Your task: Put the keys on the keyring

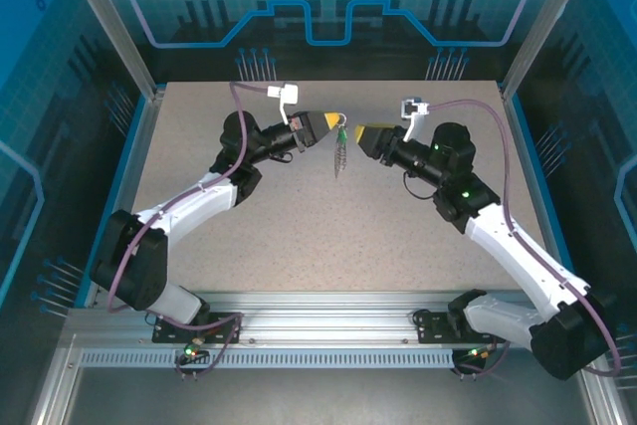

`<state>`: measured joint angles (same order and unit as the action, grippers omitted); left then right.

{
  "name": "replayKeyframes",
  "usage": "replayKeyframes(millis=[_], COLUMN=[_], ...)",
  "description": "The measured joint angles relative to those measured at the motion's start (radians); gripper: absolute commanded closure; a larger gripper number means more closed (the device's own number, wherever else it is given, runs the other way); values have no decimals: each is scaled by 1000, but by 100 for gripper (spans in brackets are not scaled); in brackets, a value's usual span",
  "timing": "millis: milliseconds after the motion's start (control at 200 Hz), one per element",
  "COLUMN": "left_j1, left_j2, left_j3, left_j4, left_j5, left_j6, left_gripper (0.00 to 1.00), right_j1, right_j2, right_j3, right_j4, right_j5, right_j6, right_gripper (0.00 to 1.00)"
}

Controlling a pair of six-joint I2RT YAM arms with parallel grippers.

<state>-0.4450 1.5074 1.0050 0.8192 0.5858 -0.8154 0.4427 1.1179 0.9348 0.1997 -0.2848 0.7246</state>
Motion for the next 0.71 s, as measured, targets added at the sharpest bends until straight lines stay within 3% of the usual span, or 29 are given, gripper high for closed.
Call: replayKeyframes(millis=[375, 705], left_j1=[-11, -19], left_j2=[-3, -3], left_j3=[-62, -62], left_j4=[86, 106], left_j5=[-119, -138], left_j6=[-51, -51], left_gripper=[100, 100], right_j1=[-1, 0], right_j2=[111, 145], right_j3=[23, 25], right_j4=[178, 244], right_j5=[-26, -42], right_j6=[163, 221], right_gripper=[54, 56])
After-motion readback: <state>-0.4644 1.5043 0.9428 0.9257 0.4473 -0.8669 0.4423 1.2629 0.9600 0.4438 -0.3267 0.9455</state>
